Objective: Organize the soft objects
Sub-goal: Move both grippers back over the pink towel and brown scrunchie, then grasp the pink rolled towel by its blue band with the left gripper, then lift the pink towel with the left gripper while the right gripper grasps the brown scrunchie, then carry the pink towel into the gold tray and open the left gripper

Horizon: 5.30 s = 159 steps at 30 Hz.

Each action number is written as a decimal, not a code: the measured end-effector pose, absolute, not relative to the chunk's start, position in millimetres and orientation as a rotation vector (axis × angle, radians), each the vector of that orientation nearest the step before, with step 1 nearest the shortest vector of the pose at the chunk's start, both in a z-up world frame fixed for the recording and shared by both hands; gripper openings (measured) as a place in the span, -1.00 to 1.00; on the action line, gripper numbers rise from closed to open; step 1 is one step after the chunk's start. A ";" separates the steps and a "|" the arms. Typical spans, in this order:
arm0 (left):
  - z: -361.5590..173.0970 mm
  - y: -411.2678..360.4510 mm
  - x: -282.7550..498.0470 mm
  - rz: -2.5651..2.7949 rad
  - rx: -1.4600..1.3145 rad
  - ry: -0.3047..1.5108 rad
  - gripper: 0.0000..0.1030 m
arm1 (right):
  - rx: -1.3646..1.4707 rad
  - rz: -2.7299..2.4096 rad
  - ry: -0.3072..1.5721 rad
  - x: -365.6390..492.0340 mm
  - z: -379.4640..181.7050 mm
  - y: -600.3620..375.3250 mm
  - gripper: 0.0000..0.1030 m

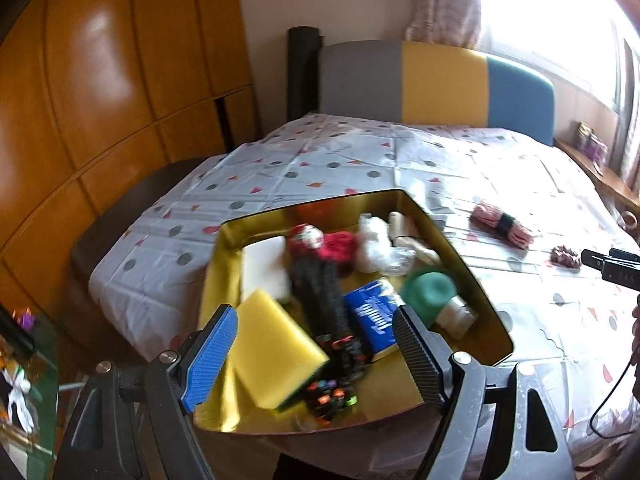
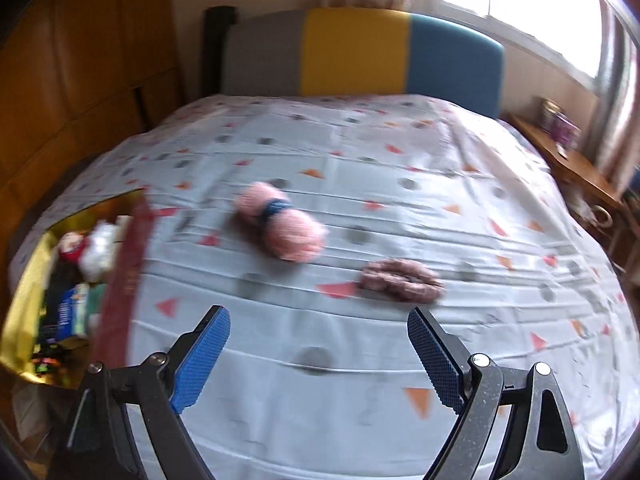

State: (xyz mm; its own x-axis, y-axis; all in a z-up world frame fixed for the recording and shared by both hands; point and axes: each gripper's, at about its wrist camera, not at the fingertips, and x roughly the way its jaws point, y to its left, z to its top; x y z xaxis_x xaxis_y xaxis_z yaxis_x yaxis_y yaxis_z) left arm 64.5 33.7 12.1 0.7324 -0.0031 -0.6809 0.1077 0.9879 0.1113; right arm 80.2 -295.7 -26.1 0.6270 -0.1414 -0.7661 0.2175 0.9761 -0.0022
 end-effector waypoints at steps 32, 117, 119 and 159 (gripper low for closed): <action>-19.8 -176.2 171.3 -0.444 0.171 0.990 0.55 | 0.530 -0.446 0.836 46.9 -48.3 -416.9 0.79; -68.2 -186.3 67.6 -0.652 0.316 0.983 -0.31 | 0.123 -0.011 1.065 88.6 -112.3 -339.6 -0.72; -58.8 -181.5 61.7 -0.649 0.305 0.963 -0.31 | 0.121 -0.010 1.045 87.2 -113.4 -339.1 -0.72; -0.3 -37.1 62.4 -0.392 0.067 0.857 -0.30 | -0.026 -0.073 0.938 81.4 -118.0 -319.0 -0.72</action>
